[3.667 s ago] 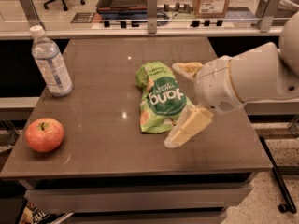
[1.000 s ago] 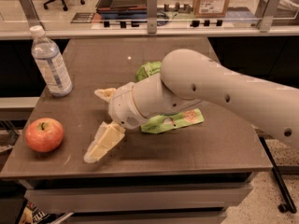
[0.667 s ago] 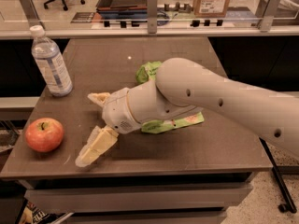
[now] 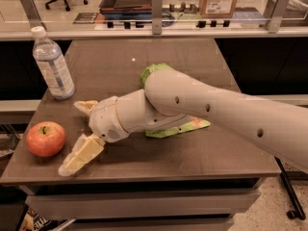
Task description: Pick apple
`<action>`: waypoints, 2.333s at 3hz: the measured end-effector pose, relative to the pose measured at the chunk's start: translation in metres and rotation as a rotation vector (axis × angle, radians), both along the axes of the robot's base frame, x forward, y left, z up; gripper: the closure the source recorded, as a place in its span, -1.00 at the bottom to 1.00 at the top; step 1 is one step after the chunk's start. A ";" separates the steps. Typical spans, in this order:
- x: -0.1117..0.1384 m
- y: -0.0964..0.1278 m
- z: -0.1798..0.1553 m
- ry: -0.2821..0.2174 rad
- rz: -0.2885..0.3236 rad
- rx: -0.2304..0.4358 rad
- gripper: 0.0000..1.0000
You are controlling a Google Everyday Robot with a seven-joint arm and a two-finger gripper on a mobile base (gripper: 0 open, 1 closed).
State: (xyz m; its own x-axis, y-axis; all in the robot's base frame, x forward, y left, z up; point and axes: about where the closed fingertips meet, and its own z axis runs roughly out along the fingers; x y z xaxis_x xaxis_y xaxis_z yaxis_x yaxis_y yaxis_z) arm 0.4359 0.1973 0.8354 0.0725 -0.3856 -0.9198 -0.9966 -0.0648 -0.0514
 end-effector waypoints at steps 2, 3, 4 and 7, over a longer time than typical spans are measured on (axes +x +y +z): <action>0.003 0.039 0.002 0.024 0.029 0.060 -0.67; 0.001 0.039 0.003 0.023 0.032 0.059 -0.21; 0.000 0.041 0.003 0.022 0.036 0.058 0.26; -0.003 0.044 0.008 0.009 0.048 0.060 1.00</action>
Offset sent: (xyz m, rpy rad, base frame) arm 0.0068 0.0607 0.0005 0.1012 0.0445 0.0409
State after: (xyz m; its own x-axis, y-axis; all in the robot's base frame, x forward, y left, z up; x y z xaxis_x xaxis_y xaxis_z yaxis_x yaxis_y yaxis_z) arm 0.4330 0.2414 0.8431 0.0809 -0.3261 -0.9419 -0.9929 -0.1094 -0.0474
